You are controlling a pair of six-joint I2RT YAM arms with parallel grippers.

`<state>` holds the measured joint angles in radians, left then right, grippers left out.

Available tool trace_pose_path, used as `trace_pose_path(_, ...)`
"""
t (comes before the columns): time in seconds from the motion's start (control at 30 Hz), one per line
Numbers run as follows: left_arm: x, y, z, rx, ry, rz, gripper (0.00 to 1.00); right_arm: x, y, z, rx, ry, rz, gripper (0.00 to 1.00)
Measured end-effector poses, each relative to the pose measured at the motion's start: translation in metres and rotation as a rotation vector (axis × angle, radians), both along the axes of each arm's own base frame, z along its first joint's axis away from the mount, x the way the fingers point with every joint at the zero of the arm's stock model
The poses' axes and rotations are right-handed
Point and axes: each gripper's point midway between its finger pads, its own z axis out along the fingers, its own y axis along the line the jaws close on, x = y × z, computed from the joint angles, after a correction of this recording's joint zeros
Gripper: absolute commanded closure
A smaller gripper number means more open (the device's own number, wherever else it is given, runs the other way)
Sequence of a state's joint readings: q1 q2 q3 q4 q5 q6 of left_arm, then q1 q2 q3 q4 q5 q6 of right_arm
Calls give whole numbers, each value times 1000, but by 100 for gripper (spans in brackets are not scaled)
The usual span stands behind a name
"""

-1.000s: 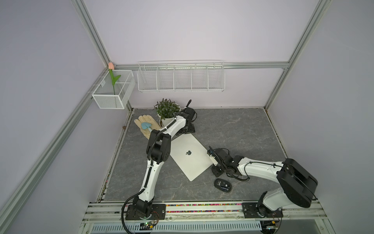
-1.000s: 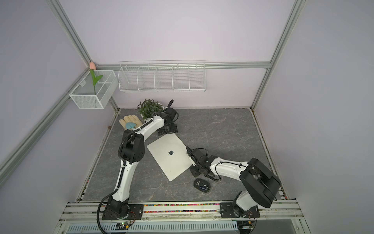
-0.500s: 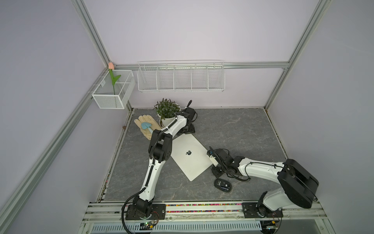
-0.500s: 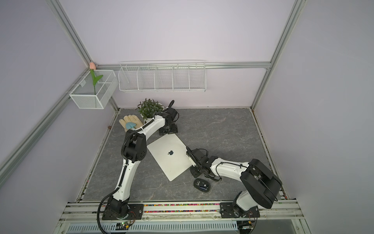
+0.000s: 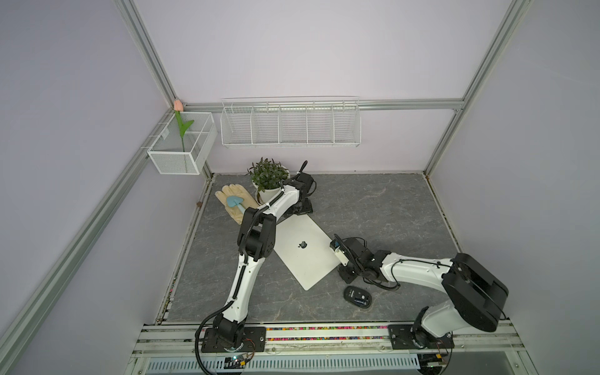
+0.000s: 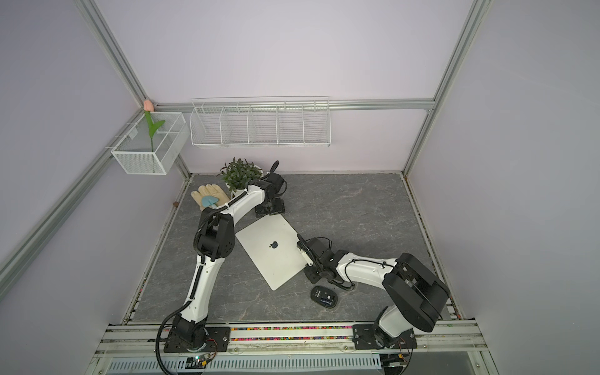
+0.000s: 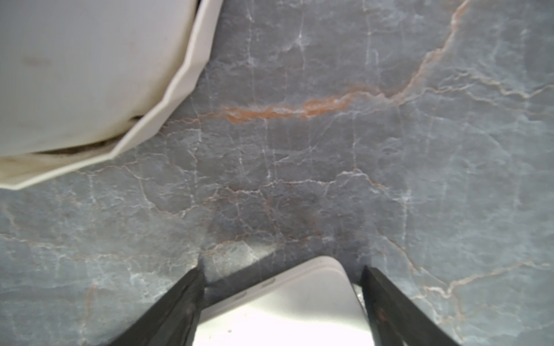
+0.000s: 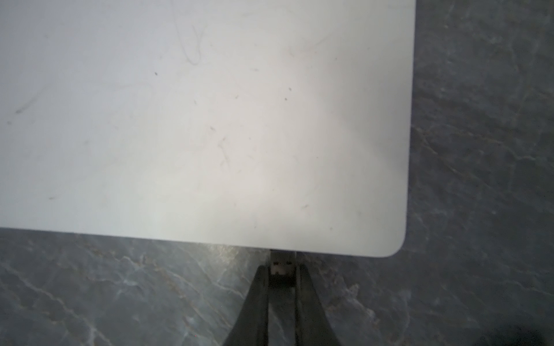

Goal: Insert the wireless mouse receiver into the laptop
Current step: Insert the USB plug into the USB port.

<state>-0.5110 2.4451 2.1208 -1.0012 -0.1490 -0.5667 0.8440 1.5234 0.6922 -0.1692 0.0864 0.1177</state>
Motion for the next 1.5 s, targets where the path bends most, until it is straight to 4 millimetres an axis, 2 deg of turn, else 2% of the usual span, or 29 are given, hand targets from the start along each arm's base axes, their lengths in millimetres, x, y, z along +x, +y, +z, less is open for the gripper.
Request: trace_pose_path(1.5, 1, 2, 0, 6, -11, 4, 17, 5, 0, -1, -47, 14, -10, 85)
